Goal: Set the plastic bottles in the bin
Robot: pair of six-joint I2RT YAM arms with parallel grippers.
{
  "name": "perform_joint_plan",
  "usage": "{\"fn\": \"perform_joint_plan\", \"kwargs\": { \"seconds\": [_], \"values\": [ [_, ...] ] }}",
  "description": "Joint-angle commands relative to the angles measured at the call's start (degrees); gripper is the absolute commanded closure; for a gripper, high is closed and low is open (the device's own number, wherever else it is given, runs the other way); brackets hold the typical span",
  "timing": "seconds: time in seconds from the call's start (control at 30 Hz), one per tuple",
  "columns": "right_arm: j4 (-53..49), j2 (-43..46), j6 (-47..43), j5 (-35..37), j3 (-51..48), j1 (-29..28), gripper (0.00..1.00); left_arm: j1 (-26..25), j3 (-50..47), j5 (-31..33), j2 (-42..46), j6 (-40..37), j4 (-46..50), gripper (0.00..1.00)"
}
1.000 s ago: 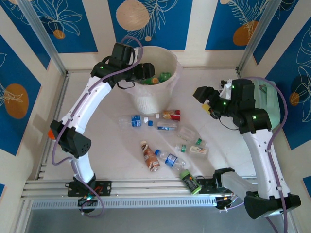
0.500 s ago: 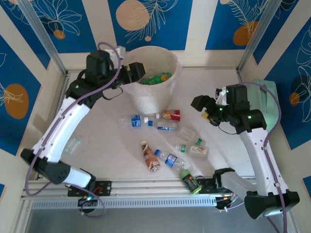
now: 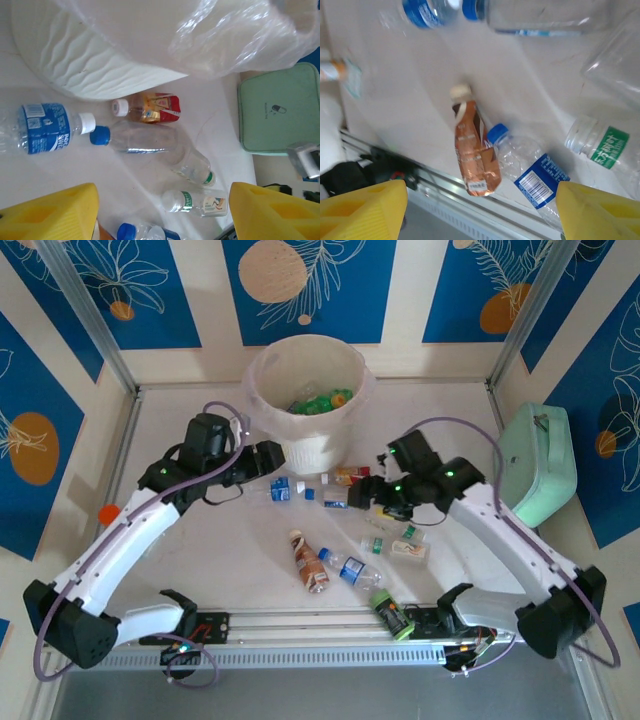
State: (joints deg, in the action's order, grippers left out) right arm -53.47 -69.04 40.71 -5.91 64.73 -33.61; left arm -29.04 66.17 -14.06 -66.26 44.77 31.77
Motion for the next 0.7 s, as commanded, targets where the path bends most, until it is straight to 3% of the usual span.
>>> {"fn": "perform_joint_plan", "kwargs": {
  "seconds": [0.0, 0.13, 0.33, 0.67],
  "values": [
    [-2.6, -4.1, -3.7, 5.0, 2.8, -5.4, 0.23, -0.2, -0.2, 2.7, 3.1, 1.7, 0.6, 0.31],
    [-6.0, -9.8, -7.2, 9.9, 4.3, -13.6, 0.23, 0.1, -0.4, 6.7, 4.0, 3.0, 2.7, 0.30],
    [-7.7, -17.6, -9.9, 13.1, 4.2, -21.8, 0.23, 1.2, -2.7, 7.6, 5.2, 4.8, 2.8, 0.29],
    [-8.7, -27.5, -11.9, 16.7, 5.4, -25.8, 0.20, 2.4, -3.8, 7.2, 6.5, 5.2, 3.2, 0.29]
  ]
}}
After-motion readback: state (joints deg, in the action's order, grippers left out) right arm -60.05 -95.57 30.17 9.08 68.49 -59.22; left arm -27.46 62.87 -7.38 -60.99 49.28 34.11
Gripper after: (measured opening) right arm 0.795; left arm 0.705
